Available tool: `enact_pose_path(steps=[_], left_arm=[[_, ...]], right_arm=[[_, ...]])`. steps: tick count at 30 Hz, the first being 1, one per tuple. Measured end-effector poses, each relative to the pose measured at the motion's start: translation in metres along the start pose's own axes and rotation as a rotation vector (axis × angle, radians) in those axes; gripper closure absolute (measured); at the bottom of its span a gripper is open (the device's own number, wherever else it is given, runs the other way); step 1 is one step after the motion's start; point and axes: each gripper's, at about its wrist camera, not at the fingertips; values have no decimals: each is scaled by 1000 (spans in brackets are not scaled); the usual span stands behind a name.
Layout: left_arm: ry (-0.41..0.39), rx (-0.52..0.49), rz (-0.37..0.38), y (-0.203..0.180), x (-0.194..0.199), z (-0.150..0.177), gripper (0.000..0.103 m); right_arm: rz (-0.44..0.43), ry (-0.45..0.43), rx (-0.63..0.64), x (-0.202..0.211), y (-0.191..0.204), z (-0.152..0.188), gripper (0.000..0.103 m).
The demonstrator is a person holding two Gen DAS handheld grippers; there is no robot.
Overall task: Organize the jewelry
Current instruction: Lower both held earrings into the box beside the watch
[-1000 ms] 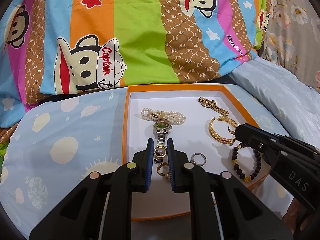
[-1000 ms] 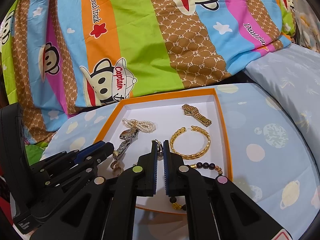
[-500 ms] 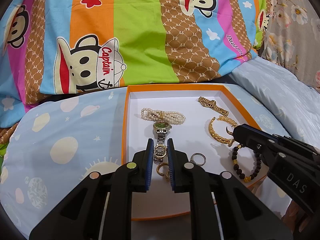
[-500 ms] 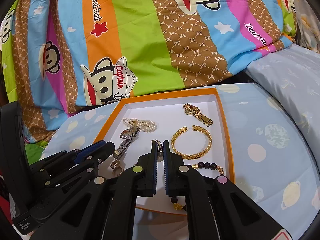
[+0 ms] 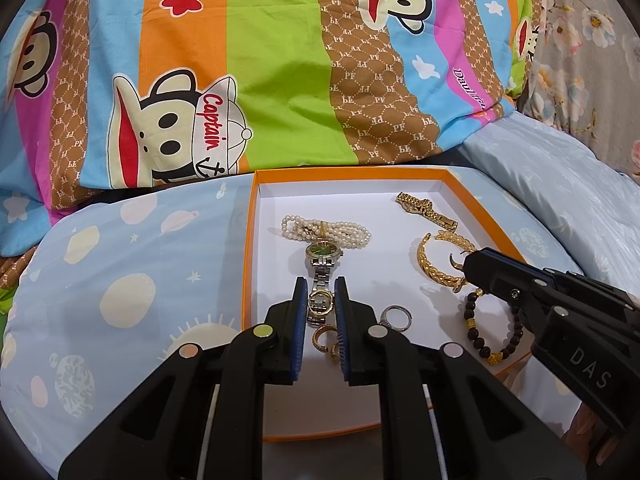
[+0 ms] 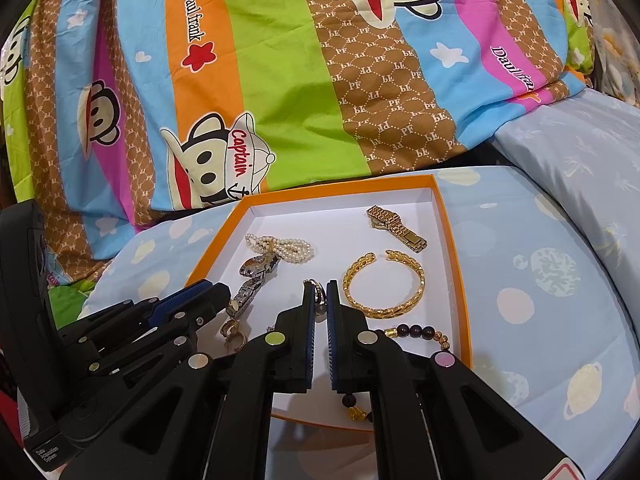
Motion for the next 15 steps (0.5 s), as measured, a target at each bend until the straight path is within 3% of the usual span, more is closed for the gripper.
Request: enact_pose_path(steps=[15], left_arm=[[-6,-7,2,-2,1,-1,90]], right_arm=[[-7,8,4,-4,1,4,98]])
Point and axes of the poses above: each gripper's, at about its wrist camera, not at the fingertips, and x roughly against the way its jaws point, y to its left, z to its underside, and after that the axes turned 12 degrees about -y, right-handed
